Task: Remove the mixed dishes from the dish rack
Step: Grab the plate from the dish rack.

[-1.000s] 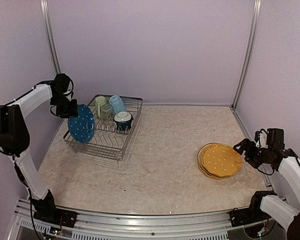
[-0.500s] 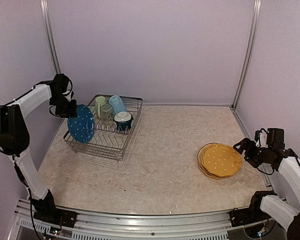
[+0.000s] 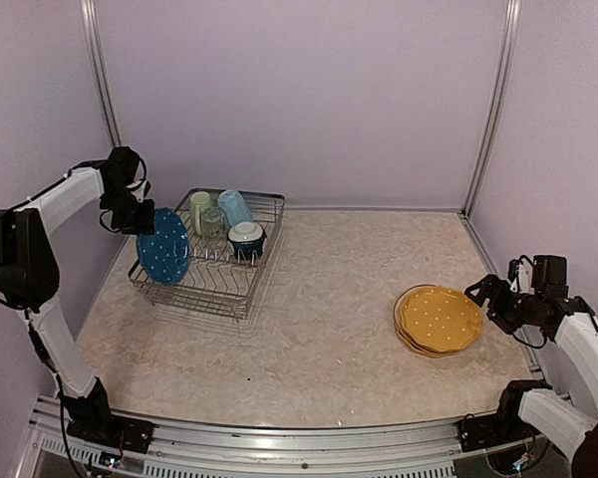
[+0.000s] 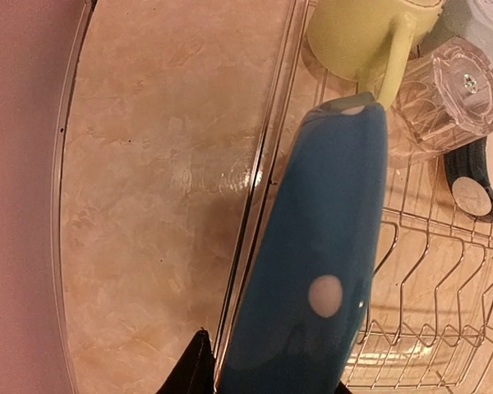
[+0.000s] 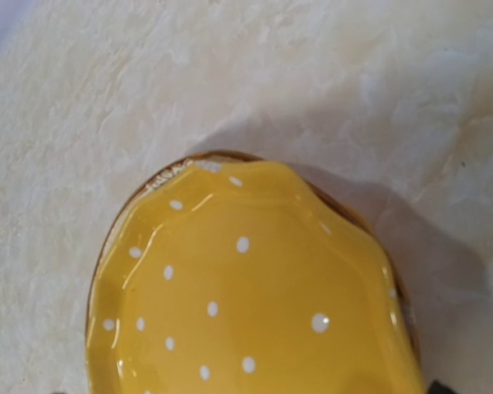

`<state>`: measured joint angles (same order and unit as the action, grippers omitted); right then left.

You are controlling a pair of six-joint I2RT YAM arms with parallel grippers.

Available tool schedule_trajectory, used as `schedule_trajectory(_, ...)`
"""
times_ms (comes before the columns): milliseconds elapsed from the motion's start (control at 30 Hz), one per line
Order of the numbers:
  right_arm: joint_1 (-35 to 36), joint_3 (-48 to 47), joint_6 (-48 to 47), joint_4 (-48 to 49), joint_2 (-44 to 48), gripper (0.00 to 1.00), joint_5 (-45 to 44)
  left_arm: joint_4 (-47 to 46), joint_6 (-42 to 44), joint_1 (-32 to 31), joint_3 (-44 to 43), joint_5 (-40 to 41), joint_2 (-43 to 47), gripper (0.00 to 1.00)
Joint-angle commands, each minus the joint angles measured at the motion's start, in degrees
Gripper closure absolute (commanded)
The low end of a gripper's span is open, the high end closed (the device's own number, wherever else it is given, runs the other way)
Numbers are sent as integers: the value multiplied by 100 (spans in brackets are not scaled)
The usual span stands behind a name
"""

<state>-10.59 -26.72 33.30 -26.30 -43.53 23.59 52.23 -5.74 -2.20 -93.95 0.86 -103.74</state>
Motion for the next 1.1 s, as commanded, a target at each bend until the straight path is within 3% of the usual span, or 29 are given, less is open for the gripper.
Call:
schedule_trajectory(0, 62, -35, 25, 9, 45, 8, 6, -176, -311, -253, -65, 151, 214, 87)
schedule_trajectory(333, 58, -63, 63, 46, -10, 8, 25, -242, -265, -547, 65, 828, 560, 100)
schedule_trajectory(1067, 85, -259, 54, -21, -134, 8, -6, -298, -344, -1005, 244, 1680, 1207, 100)
